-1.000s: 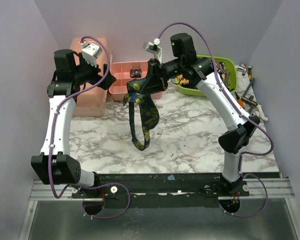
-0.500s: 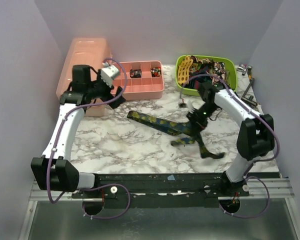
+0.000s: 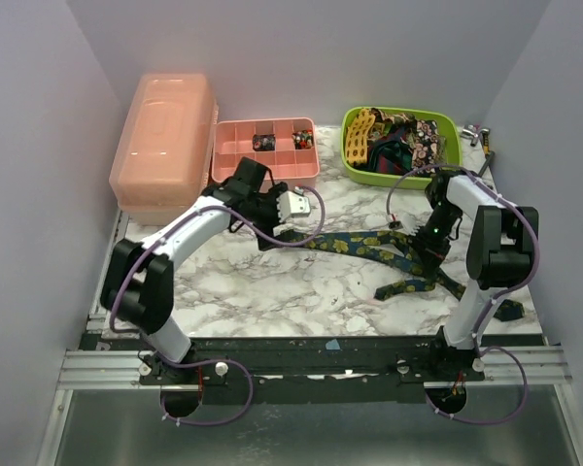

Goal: Roll the ties
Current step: Flatten out the tie at the center of the board.

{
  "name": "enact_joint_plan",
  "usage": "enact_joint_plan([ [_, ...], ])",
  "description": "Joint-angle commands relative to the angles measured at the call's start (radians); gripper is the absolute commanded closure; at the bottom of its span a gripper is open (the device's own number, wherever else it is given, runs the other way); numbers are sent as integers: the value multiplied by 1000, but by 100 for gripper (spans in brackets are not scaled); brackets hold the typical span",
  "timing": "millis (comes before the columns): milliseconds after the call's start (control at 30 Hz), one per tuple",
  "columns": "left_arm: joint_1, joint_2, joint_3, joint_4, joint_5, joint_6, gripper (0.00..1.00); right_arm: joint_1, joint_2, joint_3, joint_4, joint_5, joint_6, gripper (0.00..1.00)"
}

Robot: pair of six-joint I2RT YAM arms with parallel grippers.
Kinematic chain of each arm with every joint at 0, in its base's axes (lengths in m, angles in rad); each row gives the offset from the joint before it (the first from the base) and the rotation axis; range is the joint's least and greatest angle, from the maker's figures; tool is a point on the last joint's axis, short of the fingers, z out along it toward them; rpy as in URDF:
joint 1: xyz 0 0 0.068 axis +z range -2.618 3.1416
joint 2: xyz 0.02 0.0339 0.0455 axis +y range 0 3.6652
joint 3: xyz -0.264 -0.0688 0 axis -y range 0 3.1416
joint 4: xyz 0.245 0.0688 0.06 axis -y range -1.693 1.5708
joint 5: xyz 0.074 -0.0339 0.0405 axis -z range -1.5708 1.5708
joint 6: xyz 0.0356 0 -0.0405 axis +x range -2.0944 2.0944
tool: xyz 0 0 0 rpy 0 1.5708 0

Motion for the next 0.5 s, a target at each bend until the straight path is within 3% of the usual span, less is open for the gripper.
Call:
enact_joint_plan([
  [0,-68,123,57,25,-54,136,2,-32,50,37,-26,75,-47,100],
  [233,-106,250,57,123,-239,231,2,-31,78,48,-25,105,-64,100],
  [300,-107,287,85,91,-267,244,8,-32,92,53,-25,101,-64,100],
  [333,-107,298,91,81,-276,241,17,-32,100,57,-24,100,-63,100],
  [467,-107,275,77,-21,-303,233,74,-28,123,74,-26,86,-64,100],
])
